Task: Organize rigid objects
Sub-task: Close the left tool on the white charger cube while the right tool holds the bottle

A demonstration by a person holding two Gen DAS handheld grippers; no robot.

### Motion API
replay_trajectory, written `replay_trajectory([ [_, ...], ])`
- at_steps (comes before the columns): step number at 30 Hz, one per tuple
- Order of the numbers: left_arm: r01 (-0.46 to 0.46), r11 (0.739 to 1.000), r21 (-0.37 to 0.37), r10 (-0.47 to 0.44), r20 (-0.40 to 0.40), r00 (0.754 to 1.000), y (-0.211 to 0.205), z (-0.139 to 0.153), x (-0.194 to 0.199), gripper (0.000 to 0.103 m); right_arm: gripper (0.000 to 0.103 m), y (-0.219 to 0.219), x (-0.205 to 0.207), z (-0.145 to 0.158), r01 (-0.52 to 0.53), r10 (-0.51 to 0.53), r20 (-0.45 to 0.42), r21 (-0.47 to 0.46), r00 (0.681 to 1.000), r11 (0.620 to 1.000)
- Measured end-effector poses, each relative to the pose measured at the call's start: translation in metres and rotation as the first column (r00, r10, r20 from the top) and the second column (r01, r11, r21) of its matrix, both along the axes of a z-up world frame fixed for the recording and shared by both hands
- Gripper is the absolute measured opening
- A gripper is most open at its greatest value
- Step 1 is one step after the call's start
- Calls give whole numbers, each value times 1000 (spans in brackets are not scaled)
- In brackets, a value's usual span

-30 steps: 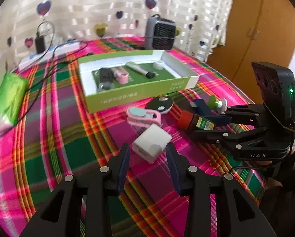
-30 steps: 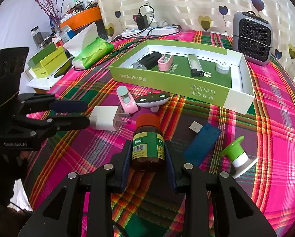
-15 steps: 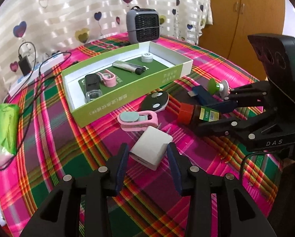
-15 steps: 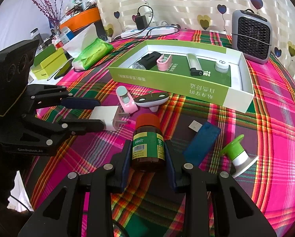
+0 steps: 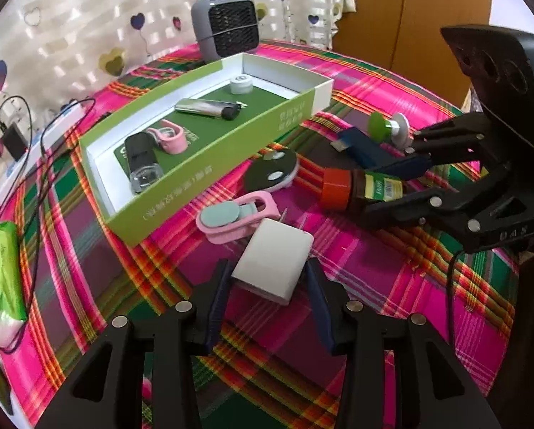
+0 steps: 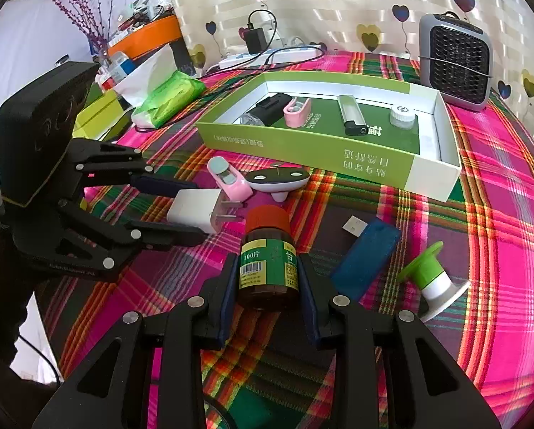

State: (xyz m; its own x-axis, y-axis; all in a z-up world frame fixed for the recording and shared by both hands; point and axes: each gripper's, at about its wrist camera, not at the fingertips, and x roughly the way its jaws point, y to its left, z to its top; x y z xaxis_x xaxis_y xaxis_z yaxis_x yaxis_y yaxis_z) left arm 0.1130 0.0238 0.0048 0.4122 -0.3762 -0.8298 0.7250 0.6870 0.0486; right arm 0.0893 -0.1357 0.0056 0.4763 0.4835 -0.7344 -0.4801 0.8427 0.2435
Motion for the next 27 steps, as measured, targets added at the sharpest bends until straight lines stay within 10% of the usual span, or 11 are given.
replay_trajectory([
  [27, -130, 990, -50, 129, -38, 991, -9, -3, 13, 41, 33, -1, 1, 0, -3, 3, -6, 11, 1000, 1000],
])
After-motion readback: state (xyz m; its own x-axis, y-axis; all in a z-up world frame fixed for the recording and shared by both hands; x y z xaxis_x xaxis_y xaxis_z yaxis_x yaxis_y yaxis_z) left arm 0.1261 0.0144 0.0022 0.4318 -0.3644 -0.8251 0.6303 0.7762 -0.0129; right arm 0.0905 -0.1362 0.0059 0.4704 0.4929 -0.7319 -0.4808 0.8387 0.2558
